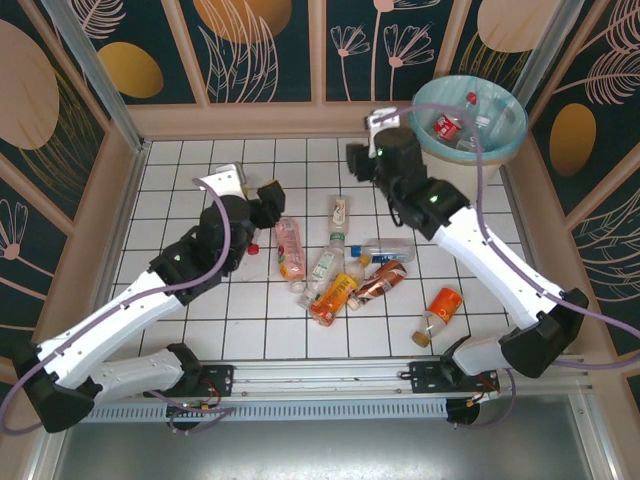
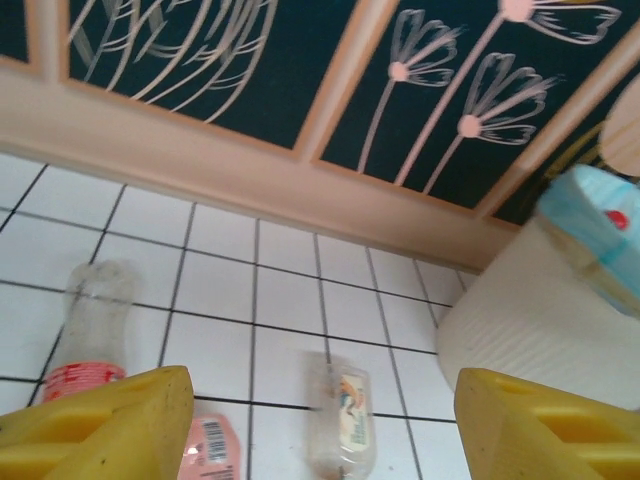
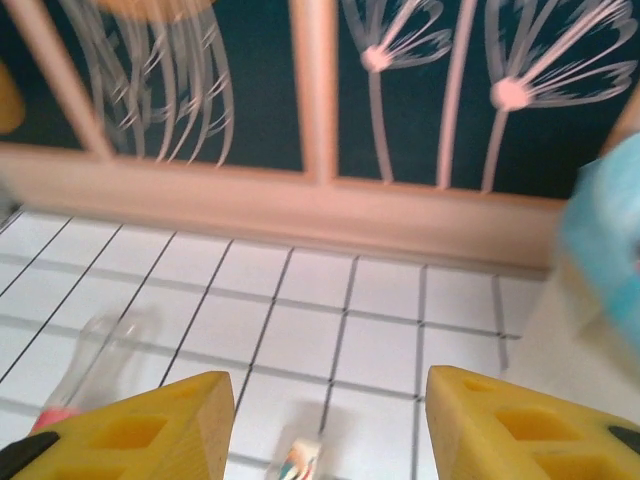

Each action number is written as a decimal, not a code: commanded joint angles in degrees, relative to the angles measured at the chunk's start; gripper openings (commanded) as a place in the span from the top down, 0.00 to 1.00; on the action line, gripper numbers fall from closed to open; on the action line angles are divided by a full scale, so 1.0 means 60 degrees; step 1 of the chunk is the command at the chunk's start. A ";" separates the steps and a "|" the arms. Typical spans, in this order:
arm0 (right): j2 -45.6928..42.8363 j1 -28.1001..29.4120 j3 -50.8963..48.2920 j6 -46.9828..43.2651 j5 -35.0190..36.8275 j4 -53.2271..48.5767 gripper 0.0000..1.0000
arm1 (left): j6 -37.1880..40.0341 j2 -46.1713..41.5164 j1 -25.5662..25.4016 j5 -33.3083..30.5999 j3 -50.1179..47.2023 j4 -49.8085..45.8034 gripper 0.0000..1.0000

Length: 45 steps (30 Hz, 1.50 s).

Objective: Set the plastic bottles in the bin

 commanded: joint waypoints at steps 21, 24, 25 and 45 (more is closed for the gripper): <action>0.7198 0.3549 0.2666 0.2639 -0.1320 0.0121 0.45 | -0.1024 0.3013 0.7253 0.6538 -0.1517 0.2491 0.26; 0.7643 0.3551 0.2975 0.2758 -0.1201 -0.0114 0.44 | -0.0605 0.3085 0.7292 0.6448 -0.1631 0.2500 0.23; 0.7727 0.3549 0.2998 0.2802 -0.1198 -0.0139 0.43 | -0.0462 0.3095 0.7307 0.6375 -0.1677 0.2485 0.23; 0.9694 0.3173 0.5057 0.3414 -0.2044 -0.1465 0.46 | -0.0521 0.2297 0.7425 0.5882 -0.2518 0.3060 0.21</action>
